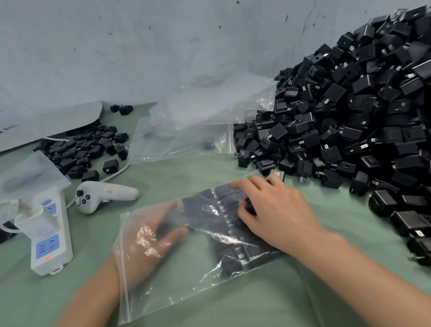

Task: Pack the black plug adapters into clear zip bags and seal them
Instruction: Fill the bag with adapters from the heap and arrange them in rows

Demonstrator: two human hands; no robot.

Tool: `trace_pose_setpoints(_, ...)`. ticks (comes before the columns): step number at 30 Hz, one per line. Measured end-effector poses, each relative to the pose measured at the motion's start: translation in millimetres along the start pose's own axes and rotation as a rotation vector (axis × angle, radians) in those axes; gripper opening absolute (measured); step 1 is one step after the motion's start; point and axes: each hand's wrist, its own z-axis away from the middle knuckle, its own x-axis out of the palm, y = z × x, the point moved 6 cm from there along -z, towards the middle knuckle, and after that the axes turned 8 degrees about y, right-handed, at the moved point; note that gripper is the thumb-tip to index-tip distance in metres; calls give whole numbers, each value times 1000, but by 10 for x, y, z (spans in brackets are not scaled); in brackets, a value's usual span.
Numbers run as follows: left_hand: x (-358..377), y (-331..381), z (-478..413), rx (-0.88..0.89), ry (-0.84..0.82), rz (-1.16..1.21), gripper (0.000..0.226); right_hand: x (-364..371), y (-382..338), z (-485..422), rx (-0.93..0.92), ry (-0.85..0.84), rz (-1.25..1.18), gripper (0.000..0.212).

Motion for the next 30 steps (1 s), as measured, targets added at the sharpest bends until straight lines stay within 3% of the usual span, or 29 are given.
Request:
trace_pose_setpoints(3, -42, -240, 140, -152, 3, 20, 42, 5, 37, -10, 15, 4, -37, 37)
trace_pose_setpoints(5, -170, -345, 280, -233, 21, -15, 26, -64, 75, -23, 50, 36, -80, 37)
trace_pose_setpoints(8, -478, -501, 500, -389, 172, 31, 25, -224, 194, -65, 216, 127, -293, 31)
trace_pose_setpoints(10, -685, -586, 597, -494, 306, 50, 36, -261, 297, -93, 443, 131, -659, 23)
trace_pose_setpoints(12, -839, -559, 614, -552, 422, 116, 40, -234, 317, -71, 798, 91, -1266, 20)
trace_pose_setpoints(14, -896, -327, 543, -508, 487, 198, 37, -181, 166, -15, 1111, -4, -1874, 15)
trace_pose_setpoints(16, -815, 63, 448, -411, 456, 289, 22, -175, 23, 23, 1230, -57, -2179, 12)
trace_pose_setpoints(23, -9, 1073, 289, -289, 91, 538, 21, -110, -278, 157, 1280, -85, -2235, 11)
trace_pose_setpoints(26, 236, 1153, 289, -351, 59, 564, 37, -70, -328, 195, 1314, -70, -2231, 7)
trace_pose_setpoints(30, 356, 1126, 312, -380, 105, 510, 35, -66, -357, 218, 1311, -74, -2201, 6)
